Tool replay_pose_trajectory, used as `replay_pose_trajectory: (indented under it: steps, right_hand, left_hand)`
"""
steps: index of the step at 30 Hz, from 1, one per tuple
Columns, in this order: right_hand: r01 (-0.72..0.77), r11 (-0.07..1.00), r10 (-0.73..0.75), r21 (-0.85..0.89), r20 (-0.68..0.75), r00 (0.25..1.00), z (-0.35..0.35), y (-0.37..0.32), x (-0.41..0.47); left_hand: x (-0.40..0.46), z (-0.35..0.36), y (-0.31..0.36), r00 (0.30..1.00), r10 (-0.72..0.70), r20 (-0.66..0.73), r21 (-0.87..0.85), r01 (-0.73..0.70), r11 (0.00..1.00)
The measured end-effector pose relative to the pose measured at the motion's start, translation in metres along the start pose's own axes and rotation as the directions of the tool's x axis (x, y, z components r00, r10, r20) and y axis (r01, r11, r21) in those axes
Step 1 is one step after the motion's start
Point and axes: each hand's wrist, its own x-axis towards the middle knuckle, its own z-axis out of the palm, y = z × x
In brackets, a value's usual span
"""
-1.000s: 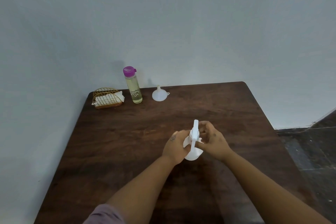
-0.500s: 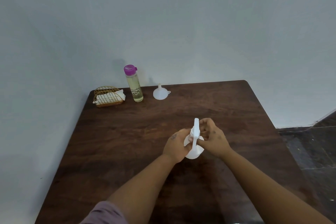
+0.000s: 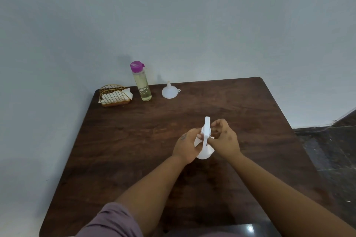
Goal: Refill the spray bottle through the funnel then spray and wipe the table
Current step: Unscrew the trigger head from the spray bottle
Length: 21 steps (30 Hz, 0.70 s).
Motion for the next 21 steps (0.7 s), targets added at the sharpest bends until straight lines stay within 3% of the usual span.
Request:
replay_pose_trajectory:
  steps: [3,6,9,15,21]
  right_hand:
    - [0.046,0.998,-0.045,0.044,-0.025,0.999,0.005,0.008,-0.004]
    - [0.15,0.989,-0.147,-0.012,0.12,0.982,-0.006,0.015,-0.004]
    - [0.137,0.991,-0.133,-0.001,0.236,0.963,-0.014,0.015,-0.004]
    - [0.074,0.997,-0.074,-0.037,-0.004,0.997,-0.001,0.004,-0.003]
    - [0.108,0.994,-0.106,-0.017,0.101,0.989,-0.012,0.019,-0.005]
  left_hand:
    - [-0.001,0.0,0.001,1.0,-0.001,0.02,0.011,0.0,1.0]
    - [-0.001,0.0,0.001,0.999,-0.014,0.032,0.014,0.013,1.0]
    - [-0.001,0.0,0.001,1.0,-0.01,0.023,0.031,0.01,0.999]
    - [-0.003,0.0,0.001,1.0,0.001,0.014,0.018,-0.001,1.0]
    - [-0.002,-0.002,-0.001,1.0,-0.015,0.022,0.029,0.014,0.999]
